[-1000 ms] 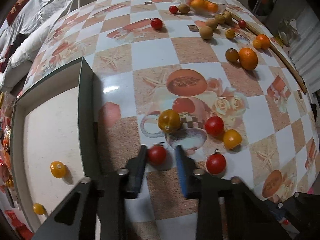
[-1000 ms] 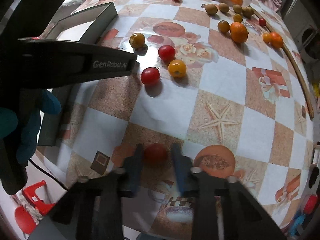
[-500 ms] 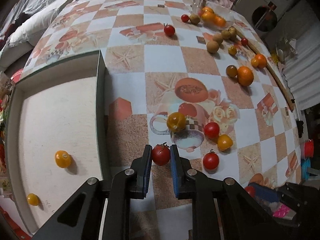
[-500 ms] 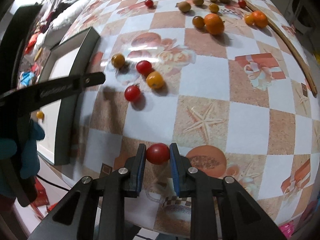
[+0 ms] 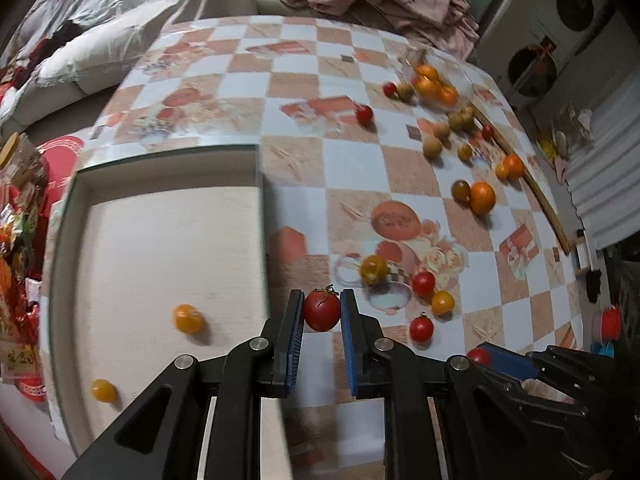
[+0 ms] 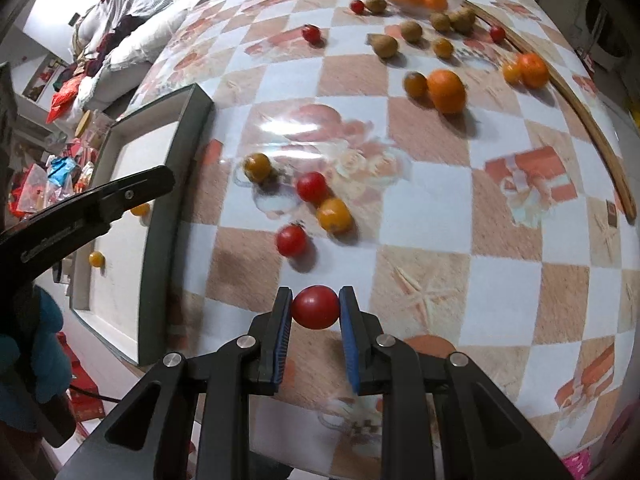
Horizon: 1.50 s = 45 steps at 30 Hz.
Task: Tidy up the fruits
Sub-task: 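Carry both held red tomatoes over the white tray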
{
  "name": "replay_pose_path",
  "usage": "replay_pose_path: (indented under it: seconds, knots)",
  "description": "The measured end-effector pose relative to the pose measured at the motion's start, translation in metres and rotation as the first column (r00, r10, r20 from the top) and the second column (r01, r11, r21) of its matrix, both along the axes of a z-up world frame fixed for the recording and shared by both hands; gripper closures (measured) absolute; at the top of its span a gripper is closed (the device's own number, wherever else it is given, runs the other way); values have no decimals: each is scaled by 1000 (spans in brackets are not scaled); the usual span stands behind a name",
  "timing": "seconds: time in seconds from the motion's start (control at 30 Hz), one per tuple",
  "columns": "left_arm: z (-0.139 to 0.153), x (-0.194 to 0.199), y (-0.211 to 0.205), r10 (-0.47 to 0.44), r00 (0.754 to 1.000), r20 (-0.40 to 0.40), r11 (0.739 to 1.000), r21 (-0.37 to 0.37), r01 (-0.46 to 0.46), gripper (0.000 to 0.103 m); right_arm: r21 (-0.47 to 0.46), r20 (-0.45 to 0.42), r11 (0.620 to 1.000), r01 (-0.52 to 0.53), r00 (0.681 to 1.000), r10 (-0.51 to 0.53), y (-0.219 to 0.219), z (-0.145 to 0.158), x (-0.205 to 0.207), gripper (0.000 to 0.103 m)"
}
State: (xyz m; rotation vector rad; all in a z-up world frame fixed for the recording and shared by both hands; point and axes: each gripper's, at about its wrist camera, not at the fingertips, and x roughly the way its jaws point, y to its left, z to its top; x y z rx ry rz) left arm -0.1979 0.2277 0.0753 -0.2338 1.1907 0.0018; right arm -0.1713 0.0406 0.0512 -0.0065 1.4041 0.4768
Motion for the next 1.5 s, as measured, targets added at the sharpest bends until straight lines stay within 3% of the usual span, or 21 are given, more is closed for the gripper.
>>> replay_pose_path:
  seconds: [0.4, 0.77, 1.17, 1.5]
  knots:
    - [13, -23, 76, 135, 990, 39, 990, 37, -136, 84, 16, 80, 996, -91, 993, 89, 66, 23, 20, 77]
    - [-7, -24, 134, 242, 970, 25, 968, 67, -243, 83, 24, 125, 980, -199, 973, 194, 139, 30, 41, 77]
    - [-39, -2, 150, 249, 968, -19, 962, 118, -245, 84, 11, 133, 965, -263, 957, 259, 207, 12, 70, 77]
    - [-53, 7, 156, 256, 966, -46, 959, 139, -248, 84, -43, 109, 964, -262, 958, 265, 225, -12, 75, 77]
